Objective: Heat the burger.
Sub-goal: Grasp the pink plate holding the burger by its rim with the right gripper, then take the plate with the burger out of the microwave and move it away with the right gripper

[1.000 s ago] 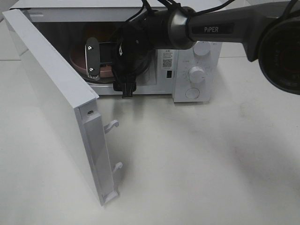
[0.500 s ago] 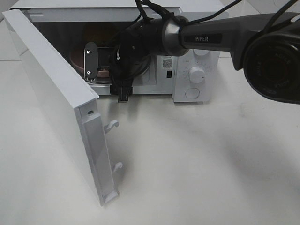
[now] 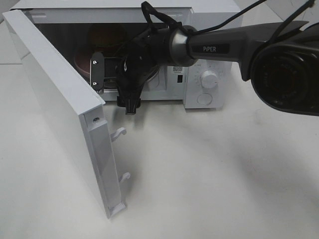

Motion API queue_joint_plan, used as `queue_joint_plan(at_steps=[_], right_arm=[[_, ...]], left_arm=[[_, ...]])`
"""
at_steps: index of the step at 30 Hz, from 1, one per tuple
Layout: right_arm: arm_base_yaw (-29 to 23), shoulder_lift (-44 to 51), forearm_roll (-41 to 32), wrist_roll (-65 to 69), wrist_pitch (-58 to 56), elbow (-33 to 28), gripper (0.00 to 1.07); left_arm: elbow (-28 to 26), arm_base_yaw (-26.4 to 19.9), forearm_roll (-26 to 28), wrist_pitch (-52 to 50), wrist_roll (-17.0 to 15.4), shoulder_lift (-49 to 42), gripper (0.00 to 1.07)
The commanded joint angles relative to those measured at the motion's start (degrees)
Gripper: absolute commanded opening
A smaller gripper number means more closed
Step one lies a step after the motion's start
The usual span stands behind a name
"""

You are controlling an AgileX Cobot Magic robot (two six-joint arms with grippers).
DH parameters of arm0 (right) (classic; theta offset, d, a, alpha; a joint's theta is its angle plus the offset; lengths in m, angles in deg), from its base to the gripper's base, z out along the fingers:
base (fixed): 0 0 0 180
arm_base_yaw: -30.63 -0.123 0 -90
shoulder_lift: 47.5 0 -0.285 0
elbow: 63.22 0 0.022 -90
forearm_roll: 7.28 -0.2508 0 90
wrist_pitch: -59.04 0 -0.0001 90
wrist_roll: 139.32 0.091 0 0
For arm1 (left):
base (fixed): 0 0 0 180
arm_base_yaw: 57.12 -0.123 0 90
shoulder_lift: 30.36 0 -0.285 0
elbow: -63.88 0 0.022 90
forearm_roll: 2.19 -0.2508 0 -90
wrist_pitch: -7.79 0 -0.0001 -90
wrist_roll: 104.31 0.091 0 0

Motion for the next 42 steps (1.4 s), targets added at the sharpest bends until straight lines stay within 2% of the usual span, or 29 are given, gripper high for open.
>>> queue_joint_plan(at_steps=[1, 2, 4, 5, 6, 7, 8, 9, 10, 11, 12, 13, 15, 25, 39, 42], right_arm=[[-0.2, -0.5, -0.6, 0.3, -0.3, 0.3, 0.68], [-0.2, -0.5, -0.6, 0.3, -0.3, 0.3, 0.68], [-0.2, -0.8, -0.7, 0.3, -0.3, 0.3, 0.57], [-0.2, -0.8, -0.7, 0.3, -0.3, 0.3, 0.57], [-0.2, -0.9, -0.7, 0.3, -0.3, 0.3, 0.47], [-0.2, -0.9, -0.7, 0.3, -0.3, 0.3, 0.47], [-0.2, -0.9, -0.7, 0.3, -0.3, 0.3, 0.33], [-0.2, -0.9, -0.7, 0.3, -0.3, 0.3, 0.28], [-0.2, -0.9, -0.7, 0.3, -0.3, 0.3, 0.28], [-0.2, -0.9, -0.7, 0.4, -0.4, 0.3, 0.14], [-0.2, -0.9, -0.7, 0.4, -0.4, 0.3, 0.14], [-0.2, -0.8, -0.7, 0.4, -0.5, 0.3, 0.03], [-0.2, -0.8, -0.7, 0.4, -0.7, 0.3, 0.00], [-0.3, 0.6, -2.9, 0.1, -2.3, 0.3, 0.00], [-1.0, 3.1, -6.8, -7.8, -6.6, 0.1, 0.00], [-1.0, 4.4, -6.8, -8.7, -5.8, -1.6, 0.00]], left_arm=[[0.0, -0.2, 0.0, -0.6, -0.2, -1.0, 1.00], [0.0, -0.2, 0.0, -0.6, -0.2, -1.0, 1.00], [0.0, -0.2, 0.0, -0.6, -0.2, -1.0, 1.00], [0.0, -0.2, 0.0, -0.6, -0.2, -1.0, 1.00], [0.0, -0.2, 0.0, -0.6, -0.2, -1.0, 1.00], [0.0, -0.2, 0.0, -0.6, -0.2, -1.0, 1.00], [0.0, -0.2, 0.0, -0.6, -0.2, -1.0, 1.00], [0.0, -0.2, 0.0, -0.6, -0.2, -1.0, 1.00], [0.0, -0.2, 0.0, -0.6, -0.2, -1.0, 1.00], [0.0, -0.2, 0.0, -0.6, -0.2, -1.0, 1.00], [0.0, -0.2, 0.0, -0.6, -0.2, -1.0, 1.00], [0.0, -0.2, 0.0, -0.6, -0.2, -1.0, 1.00], [0.0, -0.2, 0.0, -0.6, -0.2, -1.0, 1.00], [0.0, -0.2, 0.0, -0.6, -0.2, -1.0, 1.00], [0.0, -0.2, 0.0, -0.6, -0.2, -1.0, 1.00], [0.0, -0.2, 0.1, -0.6, -0.2, -1.0, 1.00]])
